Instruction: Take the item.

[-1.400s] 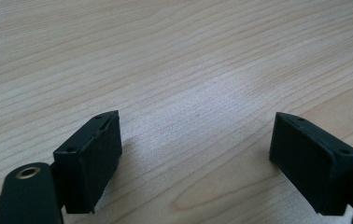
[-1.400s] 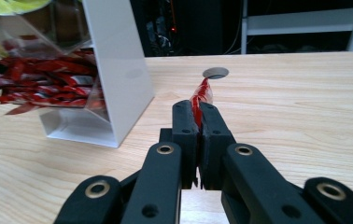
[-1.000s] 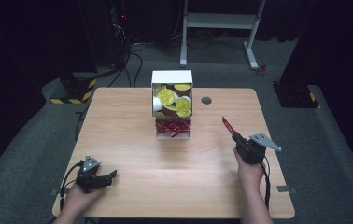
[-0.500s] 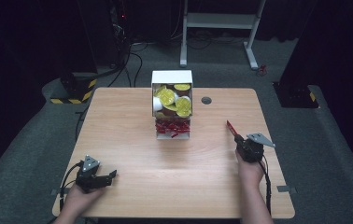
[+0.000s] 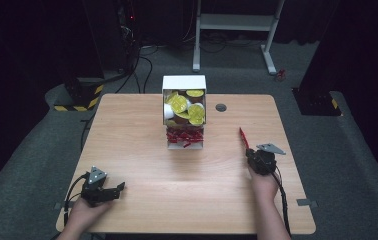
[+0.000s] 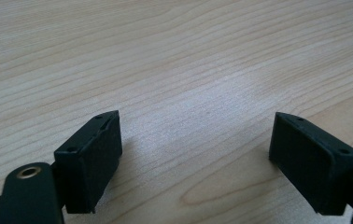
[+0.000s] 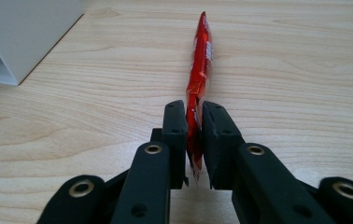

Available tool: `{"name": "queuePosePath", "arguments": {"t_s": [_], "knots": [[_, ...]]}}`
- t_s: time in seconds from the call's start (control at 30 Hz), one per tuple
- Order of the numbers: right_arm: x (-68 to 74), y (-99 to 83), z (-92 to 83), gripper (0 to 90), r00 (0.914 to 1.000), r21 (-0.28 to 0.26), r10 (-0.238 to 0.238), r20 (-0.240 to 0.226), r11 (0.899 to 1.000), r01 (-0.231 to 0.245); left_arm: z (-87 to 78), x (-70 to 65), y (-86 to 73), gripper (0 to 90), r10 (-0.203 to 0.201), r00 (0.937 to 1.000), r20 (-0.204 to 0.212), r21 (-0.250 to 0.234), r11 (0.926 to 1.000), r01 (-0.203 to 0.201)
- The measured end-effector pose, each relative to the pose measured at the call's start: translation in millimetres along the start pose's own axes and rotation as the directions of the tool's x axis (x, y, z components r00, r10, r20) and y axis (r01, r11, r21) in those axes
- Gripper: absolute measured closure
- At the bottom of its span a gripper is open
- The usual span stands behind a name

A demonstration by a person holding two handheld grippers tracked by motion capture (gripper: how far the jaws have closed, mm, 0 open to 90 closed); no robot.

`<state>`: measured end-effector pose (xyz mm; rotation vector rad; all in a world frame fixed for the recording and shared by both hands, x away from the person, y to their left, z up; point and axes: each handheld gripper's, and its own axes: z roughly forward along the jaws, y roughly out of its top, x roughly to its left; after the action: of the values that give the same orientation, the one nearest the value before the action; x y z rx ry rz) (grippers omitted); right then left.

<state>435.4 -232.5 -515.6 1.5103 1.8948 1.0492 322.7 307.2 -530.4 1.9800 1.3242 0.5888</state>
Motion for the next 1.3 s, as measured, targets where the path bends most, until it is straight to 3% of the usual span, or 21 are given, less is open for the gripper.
{"name": "queuePosePath", "arguments": {"t_s": [0.37,0.77,0.83,0.9,0.97,1.03,1.13,1.3], "knots": [[14.1,1.7,-7.5,65.9,0.9992,-0.021,-0.017,-0.036,1.000,0.016,-0.2,0.3,-0.1,17.5,0.003,1.0000,0.003,0.000,1.0000,-0.003],[42.3,-5.2,-27.7,52.3,0.9947,-0.021,-0.061,-0.083,0.998,0.059,1.0,0.8,1.1,16.9,0.017,0.9998,0.014,0.001,0.9998,-0.017],[47.7,-5.1,-29.5,48.1,0.9919,-0.011,-0.062,-0.111,0.998,0.061,0.9,0.5,1.1,16.9,0.016,0.9998,0.013,0.003,0.9999,-0.016],[55.3,-5.6,-33.3,45.1,0.9896,-0.012,-0.094,-0.109,0.996,0.093,0.9,0.4,1.1,16.9,0.016,0.9998,0.012,0.003,0.9999,-0.016],[63.7,-8.7,-35.5,39.8,0.9845,0.010,-0.111,-0.135,0.993,0.114,0.5,0.2,0.9,16.9,0.020,0.9997,0.017,0.004,0.9998,-0.020],[72.2,-15.7,-37.1,39.9,0.9764,0.052,-0.149,-0.156,0.986,0.159,0.4,-0.1,0.5,16.9,0.024,0.9995,0.020,0.001,0.9997,-0.024],[79.5,-28.5,-39.8,38.8,0.9697,0.077,-0.154,-0.190,0.982,0.171,0.3,0.1,0.6,16.8,0.027,0.9995,0.019,0.002,0.9996,-0.027],[92.7,-44.2,-40.4,33.5,0.9623,0.098,-0.193,-0.192,0.972,0.214,0.3,0.1,0.6,16.8,0.027,0.9994,0.020,0.002,0.9996,-0.027]]}}
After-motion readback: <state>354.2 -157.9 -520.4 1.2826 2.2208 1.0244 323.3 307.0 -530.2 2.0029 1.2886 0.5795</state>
